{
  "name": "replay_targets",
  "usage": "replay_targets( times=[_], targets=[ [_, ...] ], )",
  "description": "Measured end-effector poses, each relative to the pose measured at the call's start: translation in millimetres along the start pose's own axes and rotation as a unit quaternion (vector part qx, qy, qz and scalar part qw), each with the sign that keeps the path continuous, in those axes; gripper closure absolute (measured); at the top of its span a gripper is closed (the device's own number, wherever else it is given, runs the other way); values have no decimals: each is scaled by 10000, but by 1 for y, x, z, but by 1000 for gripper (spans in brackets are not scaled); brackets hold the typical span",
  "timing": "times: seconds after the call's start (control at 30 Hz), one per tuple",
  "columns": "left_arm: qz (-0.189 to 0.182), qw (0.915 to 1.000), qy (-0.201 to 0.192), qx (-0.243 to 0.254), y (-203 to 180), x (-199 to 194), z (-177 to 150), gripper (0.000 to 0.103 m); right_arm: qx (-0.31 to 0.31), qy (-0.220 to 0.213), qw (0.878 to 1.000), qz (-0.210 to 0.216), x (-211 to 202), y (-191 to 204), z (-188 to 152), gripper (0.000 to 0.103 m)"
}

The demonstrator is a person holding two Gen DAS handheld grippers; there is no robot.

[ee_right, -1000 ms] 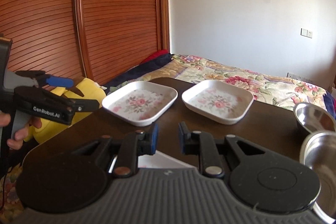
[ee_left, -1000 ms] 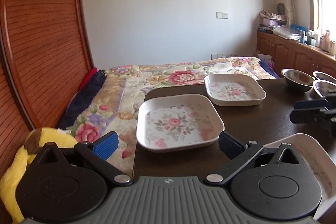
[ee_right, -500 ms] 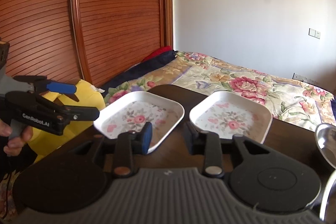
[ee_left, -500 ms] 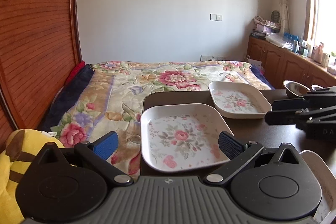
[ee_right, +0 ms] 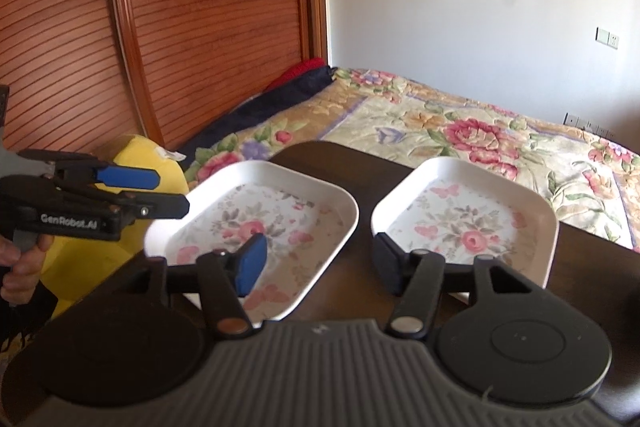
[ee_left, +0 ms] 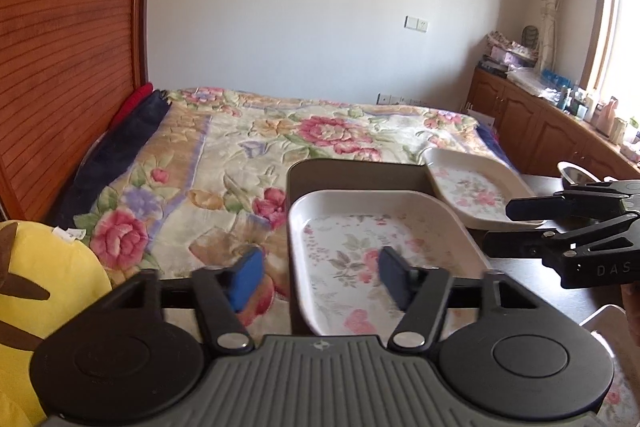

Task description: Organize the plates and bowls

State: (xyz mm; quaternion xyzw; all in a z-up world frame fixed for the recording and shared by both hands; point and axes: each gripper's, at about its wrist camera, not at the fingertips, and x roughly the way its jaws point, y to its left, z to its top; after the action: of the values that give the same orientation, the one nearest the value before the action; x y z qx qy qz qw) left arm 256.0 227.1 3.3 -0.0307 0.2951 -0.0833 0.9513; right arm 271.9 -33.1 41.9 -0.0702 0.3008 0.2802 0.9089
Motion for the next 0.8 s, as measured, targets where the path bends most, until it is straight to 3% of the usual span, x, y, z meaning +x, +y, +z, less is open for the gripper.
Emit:
replay_targets(
  times=[0.23, 0.4, 0.8],
  targets=[
    [-5, 9999, 119, 11, 5, 18, 0, 71, 115, 310, 9994, 61, 20, -1, 2, 44],
    [-64, 9998, 182, 22, 6, 27, -1, 74, 97, 474, 9987, 133, 28, 0, 2, 62],
    [-120, 9996, 245, -35, 7, 37, -4, 80, 117, 640, 9977, 185, 37, -2, 0, 73]
  ],
)
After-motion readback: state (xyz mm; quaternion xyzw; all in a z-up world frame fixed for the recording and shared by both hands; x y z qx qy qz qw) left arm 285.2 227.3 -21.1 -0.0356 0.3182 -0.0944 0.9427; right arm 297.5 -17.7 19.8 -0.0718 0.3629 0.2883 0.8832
